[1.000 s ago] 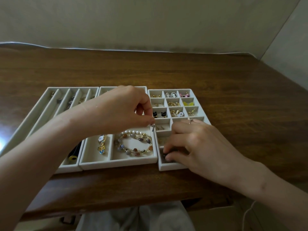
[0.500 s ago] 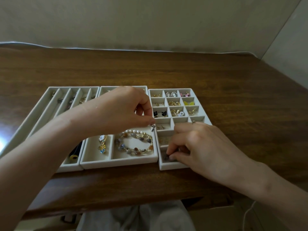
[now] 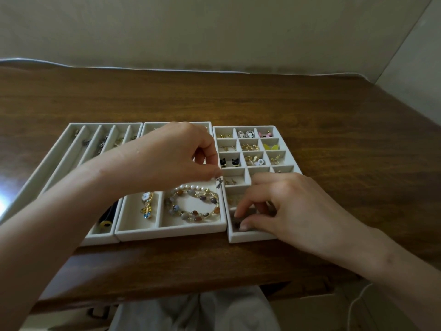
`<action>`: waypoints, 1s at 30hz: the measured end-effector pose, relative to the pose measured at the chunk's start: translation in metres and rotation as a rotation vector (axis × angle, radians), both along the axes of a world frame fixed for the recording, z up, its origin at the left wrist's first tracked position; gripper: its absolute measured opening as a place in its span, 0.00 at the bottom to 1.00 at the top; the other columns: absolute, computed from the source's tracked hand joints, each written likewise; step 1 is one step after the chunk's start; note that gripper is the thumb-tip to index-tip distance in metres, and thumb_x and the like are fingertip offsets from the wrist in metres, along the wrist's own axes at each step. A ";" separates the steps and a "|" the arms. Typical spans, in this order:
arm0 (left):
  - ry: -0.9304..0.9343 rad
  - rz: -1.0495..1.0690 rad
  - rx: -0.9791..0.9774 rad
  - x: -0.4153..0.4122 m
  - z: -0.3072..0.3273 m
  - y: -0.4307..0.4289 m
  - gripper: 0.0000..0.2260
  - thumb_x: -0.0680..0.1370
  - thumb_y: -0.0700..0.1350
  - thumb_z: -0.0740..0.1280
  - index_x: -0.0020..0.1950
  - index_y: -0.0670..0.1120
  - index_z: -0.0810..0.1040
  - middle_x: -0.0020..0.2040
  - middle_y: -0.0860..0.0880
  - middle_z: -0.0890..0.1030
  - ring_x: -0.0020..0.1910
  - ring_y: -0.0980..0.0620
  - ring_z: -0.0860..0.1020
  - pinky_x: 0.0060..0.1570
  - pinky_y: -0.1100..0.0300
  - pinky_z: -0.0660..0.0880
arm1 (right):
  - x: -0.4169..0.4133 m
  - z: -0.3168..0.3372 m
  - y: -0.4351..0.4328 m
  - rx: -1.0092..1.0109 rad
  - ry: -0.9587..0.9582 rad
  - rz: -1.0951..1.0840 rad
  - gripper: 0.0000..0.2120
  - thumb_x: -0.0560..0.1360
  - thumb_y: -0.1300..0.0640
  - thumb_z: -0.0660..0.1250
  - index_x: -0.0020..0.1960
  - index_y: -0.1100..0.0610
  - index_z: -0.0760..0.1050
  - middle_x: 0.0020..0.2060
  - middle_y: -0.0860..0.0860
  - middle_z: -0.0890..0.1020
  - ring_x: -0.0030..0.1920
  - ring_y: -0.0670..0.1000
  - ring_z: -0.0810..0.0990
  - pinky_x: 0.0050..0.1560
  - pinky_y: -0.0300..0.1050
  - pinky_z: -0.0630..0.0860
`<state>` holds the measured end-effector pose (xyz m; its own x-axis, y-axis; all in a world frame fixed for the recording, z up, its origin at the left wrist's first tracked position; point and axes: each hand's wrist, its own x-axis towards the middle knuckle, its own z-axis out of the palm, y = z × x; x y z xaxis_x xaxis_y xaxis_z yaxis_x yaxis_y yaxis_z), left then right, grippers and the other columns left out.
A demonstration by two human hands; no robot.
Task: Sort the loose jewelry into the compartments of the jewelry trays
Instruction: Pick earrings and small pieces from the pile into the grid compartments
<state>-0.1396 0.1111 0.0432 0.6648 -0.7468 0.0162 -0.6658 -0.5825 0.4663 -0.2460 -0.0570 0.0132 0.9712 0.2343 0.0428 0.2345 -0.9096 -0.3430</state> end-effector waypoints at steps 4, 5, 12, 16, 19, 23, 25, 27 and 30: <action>-0.005 -0.001 -0.004 0.000 0.000 -0.002 0.08 0.66 0.57 0.65 0.38 0.55 0.77 0.37 0.54 0.76 0.36 0.54 0.74 0.38 0.58 0.73 | 0.001 -0.009 0.004 -0.027 -0.076 0.002 0.03 0.69 0.52 0.73 0.42 0.48 0.82 0.36 0.38 0.71 0.36 0.38 0.70 0.37 0.28 0.61; -0.008 0.002 -0.003 -0.001 0.000 -0.002 0.07 0.67 0.56 0.66 0.38 0.54 0.77 0.37 0.54 0.76 0.36 0.54 0.73 0.37 0.59 0.72 | 0.000 -0.011 0.004 -0.028 -0.091 -0.001 0.02 0.69 0.52 0.74 0.41 0.49 0.82 0.35 0.38 0.71 0.34 0.37 0.68 0.36 0.28 0.59; -0.012 0.000 0.000 0.000 -0.002 -0.004 0.05 0.68 0.55 0.67 0.37 0.55 0.76 0.36 0.55 0.75 0.35 0.56 0.72 0.36 0.63 0.70 | -0.002 -0.017 0.006 -0.004 -0.137 -0.039 0.04 0.67 0.54 0.75 0.37 0.50 0.81 0.32 0.38 0.71 0.31 0.38 0.69 0.34 0.28 0.61; -0.013 0.005 -0.010 -0.001 -0.002 -0.005 0.04 0.70 0.54 0.68 0.37 0.55 0.77 0.36 0.54 0.75 0.34 0.56 0.72 0.35 0.64 0.70 | -0.003 -0.016 0.002 0.035 -0.139 -0.049 0.03 0.68 0.52 0.74 0.38 0.50 0.82 0.33 0.39 0.73 0.32 0.38 0.70 0.35 0.28 0.63; -0.007 0.007 -0.013 0.000 -0.002 -0.005 0.04 0.71 0.52 0.69 0.38 0.54 0.77 0.35 0.54 0.75 0.33 0.58 0.71 0.33 0.68 0.68 | -0.001 -0.007 -0.006 0.128 -0.128 -0.079 0.03 0.69 0.51 0.72 0.40 0.50 0.82 0.35 0.41 0.77 0.36 0.39 0.75 0.38 0.33 0.71; 0.077 -0.014 -0.061 -0.001 -0.001 -0.006 0.04 0.70 0.52 0.69 0.38 0.54 0.78 0.34 0.53 0.75 0.30 0.61 0.69 0.31 0.68 0.68 | 0.003 0.003 -0.015 0.314 -0.109 -0.132 0.07 0.67 0.50 0.71 0.44 0.50 0.82 0.36 0.42 0.78 0.38 0.39 0.75 0.39 0.31 0.71; 0.164 -0.033 -0.091 -0.004 -0.001 -0.008 0.04 0.69 0.52 0.70 0.38 0.53 0.78 0.32 0.53 0.76 0.26 0.61 0.68 0.29 0.69 0.67 | 0.006 0.003 -0.016 0.411 -0.057 -0.156 0.07 0.67 0.52 0.72 0.45 0.49 0.82 0.36 0.43 0.78 0.37 0.40 0.75 0.37 0.30 0.71; 0.244 -0.062 -0.110 -0.006 -0.001 -0.010 0.04 0.69 0.52 0.70 0.38 0.52 0.79 0.30 0.52 0.76 0.25 0.61 0.68 0.27 0.67 0.67 | 0.006 0.002 -0.016 0.489 0.004 -0.159 0.10 0.65 0.49 0.71 0.47 0.46 0.81 0.39 0.43 0.80 0.37 0.43 0.77 0.36 0.33 0.73; 0.294 -0.093 -0.133 -0.009 -0.003 -0.015 0.06 0.68 0.53 0.70 0.38 0.52 0.79 0.29 0.54 0.75 0.26 0.60 0.68 0.28 0.66 0.67 | 0.005 0.000 -0.014 0.590 0.053 -0.140 0.15 0.62 0.45 0.69 0.47 0.47 0.81 0.41 0.44 0.82 0.39 0.47 0.79 0.38 0.40 0.77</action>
